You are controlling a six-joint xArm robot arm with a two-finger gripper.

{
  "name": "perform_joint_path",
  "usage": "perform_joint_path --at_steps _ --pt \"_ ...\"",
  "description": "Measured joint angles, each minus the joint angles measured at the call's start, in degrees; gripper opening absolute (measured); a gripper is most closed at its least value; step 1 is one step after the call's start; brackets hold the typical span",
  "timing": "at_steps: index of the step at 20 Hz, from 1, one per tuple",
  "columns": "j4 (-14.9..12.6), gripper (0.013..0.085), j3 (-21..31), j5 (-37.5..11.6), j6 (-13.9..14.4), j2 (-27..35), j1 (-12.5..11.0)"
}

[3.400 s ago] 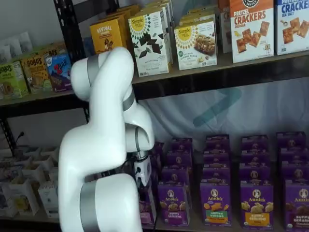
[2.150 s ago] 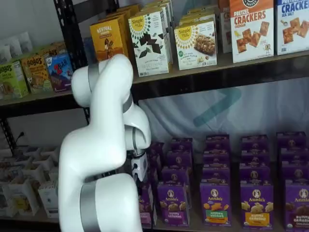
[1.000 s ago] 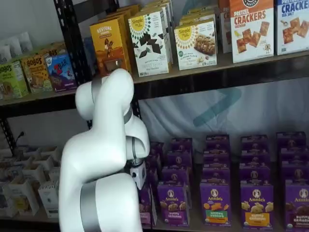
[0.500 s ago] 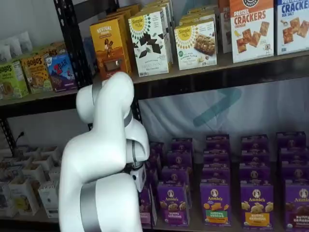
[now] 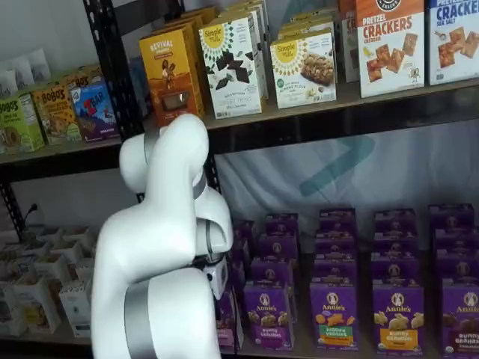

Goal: Pick up the purple box with a pink patch in the middle, on the bottom shelf, the first box from the left

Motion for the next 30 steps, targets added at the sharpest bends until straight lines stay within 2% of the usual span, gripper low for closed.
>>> perform_joint_path --at_steps 1,4,7,10,12,13,16,19,22,30 --pt "0.1 0.073 0.0 0.0 -0.1 0.0 0.0" --pt "0.2 0.069 -0.2 0.3 -0.2 0.1 0.0" --pt "0.1 0.061 -0.2 0.4 -0.1 0.1 0.0" --pt "-0.2 0.061 -0.2 0.4 0.2 0.1 0.0" --pt "0.0 0.053 -0.2 0.6 0.0 0.1 0.1" --pt "0.1 0.053 -0.2 0.7 0.0 0.1 0.1" --pt "0.1 0.045 0.0 0.6 0.0 0.0 0.1" --pt "0.1 0.045 0.4 0.1 0.0 -0.2 0.1" --pt "0.6 0.037 0.7 0.1 -0.4 -0.4 0.1" --pt "0.6 0.037 1.5 0.0 -0.6 -1.1 0.0"
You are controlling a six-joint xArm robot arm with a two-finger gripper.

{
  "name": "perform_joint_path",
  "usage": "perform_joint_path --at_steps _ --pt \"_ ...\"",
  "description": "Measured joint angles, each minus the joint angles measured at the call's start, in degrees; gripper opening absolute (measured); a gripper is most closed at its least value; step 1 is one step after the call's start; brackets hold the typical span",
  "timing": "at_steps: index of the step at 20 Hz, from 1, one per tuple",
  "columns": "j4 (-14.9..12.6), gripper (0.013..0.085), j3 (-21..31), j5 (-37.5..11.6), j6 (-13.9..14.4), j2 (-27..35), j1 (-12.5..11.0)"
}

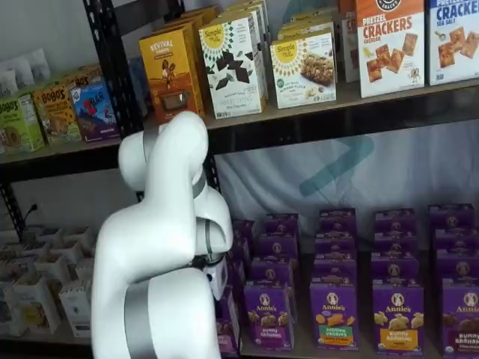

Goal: Pick up the purple box with a pink patch in the middle, on the bottom shelf, the first box from the left

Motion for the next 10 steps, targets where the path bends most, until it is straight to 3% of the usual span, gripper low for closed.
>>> perform_joint_path --at_steps 4,10 --pt "0.2 0.029 0.1 0.4 -0.2 -0.2 0.0" --pt "-2.2 0.029 0.4 0.5 2.1 -0.4 0.0"
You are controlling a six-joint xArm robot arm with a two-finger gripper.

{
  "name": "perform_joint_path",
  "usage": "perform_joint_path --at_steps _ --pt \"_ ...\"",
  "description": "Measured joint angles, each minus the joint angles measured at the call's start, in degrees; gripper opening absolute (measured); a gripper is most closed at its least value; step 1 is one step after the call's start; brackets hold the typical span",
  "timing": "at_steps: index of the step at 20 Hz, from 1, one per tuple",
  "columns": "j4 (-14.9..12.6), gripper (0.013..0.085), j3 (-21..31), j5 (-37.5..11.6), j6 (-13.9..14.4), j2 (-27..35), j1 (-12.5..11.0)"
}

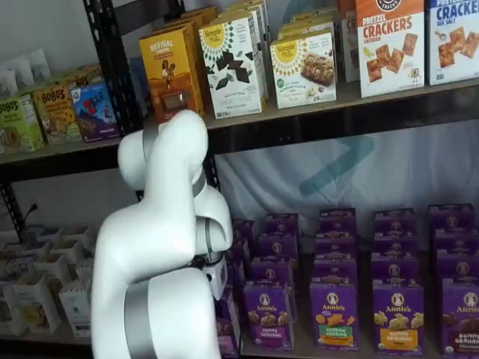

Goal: Pick up the purple box with a pink patch in the middle, on the bottom shelf, the first box from the left

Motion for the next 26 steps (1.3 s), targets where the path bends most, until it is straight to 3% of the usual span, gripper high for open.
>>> perform_joint_path --at_steps 8,13,26 --pt "0.7 0.029 3.1 -0.1 -0.4 -2.5 0.3" --pt "3.1 0.029 6.8 -0.4 -2.5 -5.4 0.5" --pt "5.6 0.029 22.9 -0.1 -6.3 -19.7 -0.9"
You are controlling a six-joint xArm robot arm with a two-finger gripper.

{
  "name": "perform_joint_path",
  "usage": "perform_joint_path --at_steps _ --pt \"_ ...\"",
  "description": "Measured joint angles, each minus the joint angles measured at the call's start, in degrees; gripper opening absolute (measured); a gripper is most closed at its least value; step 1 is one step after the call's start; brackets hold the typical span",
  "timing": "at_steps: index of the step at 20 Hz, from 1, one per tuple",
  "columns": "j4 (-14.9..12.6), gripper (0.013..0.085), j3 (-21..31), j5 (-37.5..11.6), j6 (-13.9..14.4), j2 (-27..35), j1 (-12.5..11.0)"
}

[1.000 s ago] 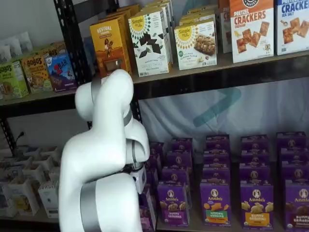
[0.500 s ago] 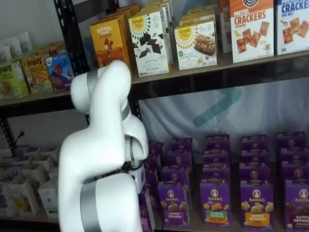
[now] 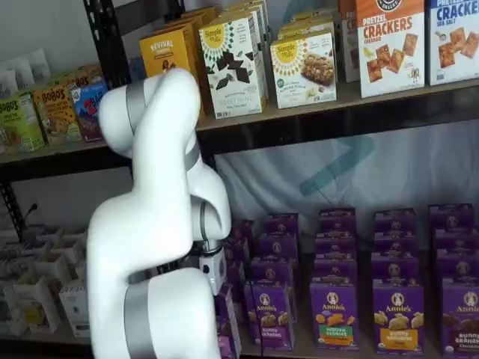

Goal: Pick up the purple box with a pink patch in the middle, on the bottom shelf, the first box from the left

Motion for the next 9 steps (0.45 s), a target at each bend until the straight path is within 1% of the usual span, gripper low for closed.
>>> perform_joint_path --at_steps 3,9 --pt "0.1 0.029 3.4 0.9 -0.4 -3.5 -0.3" --pt "2.4 0.029 9.4 1.2 -3.4 -9.6 -1.1"
